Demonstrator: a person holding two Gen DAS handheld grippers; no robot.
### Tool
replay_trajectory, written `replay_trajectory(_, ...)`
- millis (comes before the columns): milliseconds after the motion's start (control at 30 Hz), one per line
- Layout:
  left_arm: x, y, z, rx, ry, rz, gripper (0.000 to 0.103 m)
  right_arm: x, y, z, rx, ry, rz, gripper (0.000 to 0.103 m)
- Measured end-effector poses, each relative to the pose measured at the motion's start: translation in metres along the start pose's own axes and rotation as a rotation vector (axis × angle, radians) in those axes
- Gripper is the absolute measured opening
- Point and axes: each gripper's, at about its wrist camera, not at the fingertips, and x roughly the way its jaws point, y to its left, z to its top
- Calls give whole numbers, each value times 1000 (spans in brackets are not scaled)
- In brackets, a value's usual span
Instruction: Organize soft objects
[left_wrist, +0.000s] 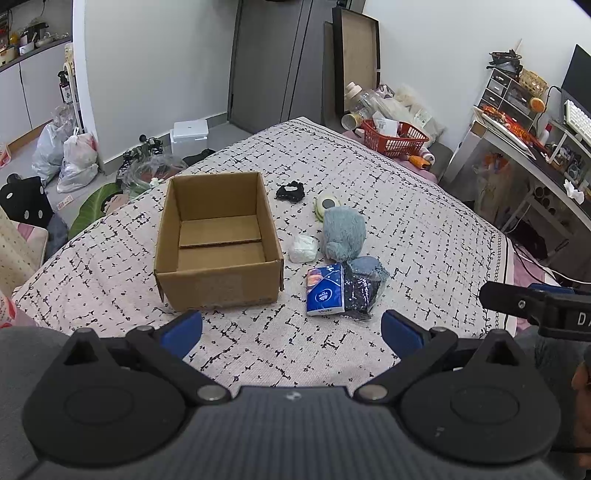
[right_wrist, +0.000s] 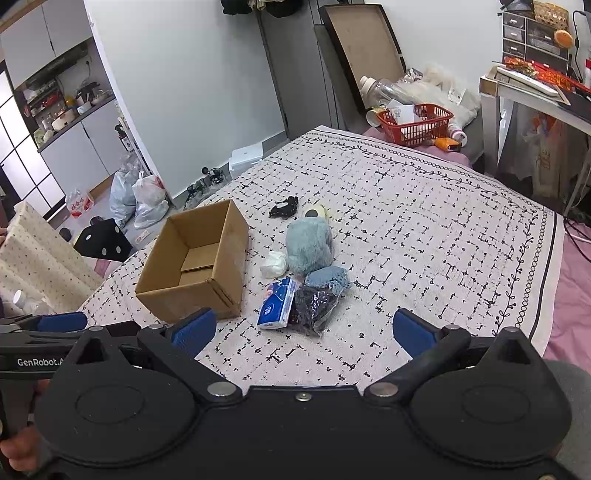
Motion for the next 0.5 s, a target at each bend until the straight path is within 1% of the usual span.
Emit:
replay_trajectory(267,14,-4,5,-22,4,0,102,15,-11,5,15,18,5,103)
replay_trajectory(400,23,-9,6,-25,1,1,102,25,-23,10,61,22,16,103)
replay_trajectory(500,31,-12,7,-36,-7,-7,100,34,-29,14,96,21,23,102)
